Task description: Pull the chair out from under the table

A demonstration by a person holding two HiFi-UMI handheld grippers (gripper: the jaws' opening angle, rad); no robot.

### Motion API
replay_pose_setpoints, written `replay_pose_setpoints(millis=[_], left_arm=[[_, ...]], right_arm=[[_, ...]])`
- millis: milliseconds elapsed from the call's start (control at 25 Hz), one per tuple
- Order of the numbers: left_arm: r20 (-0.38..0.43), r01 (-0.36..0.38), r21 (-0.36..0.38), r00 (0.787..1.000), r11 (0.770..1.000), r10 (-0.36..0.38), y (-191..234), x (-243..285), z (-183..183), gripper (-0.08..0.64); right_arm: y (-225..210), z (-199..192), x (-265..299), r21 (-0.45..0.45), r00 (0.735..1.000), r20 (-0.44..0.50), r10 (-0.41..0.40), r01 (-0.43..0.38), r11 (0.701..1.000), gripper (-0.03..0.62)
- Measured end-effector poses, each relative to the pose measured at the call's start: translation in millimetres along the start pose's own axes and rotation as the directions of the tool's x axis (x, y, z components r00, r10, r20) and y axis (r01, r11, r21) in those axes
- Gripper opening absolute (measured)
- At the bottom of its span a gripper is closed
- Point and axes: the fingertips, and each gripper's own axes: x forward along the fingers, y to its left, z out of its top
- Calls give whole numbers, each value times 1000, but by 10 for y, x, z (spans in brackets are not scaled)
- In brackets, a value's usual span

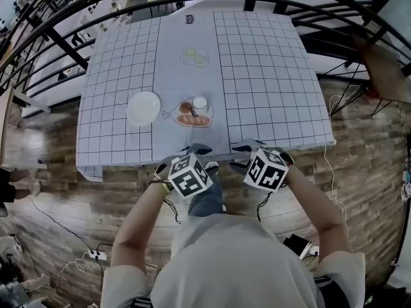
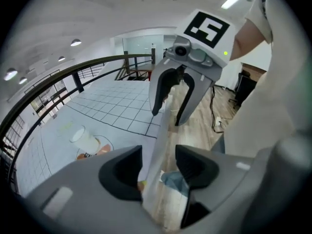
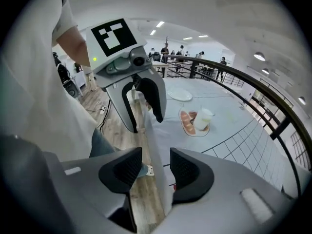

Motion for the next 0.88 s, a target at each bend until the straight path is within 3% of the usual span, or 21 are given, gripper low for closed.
replay_pose_setpoints(millis=[440, 880], left_arm=[[-128, 34, 119, 992, 992, -18, 46, 271, -113, 216], [-219, 87, 163, 974, 983, -50, 9, 486, -274, 210]], right_arm=[[54, -241, 300, -132, 975, -200, 100, -128, 983, 184], [11, -348, 569, -136, 959, -259, 115, -155, 979, 184]])
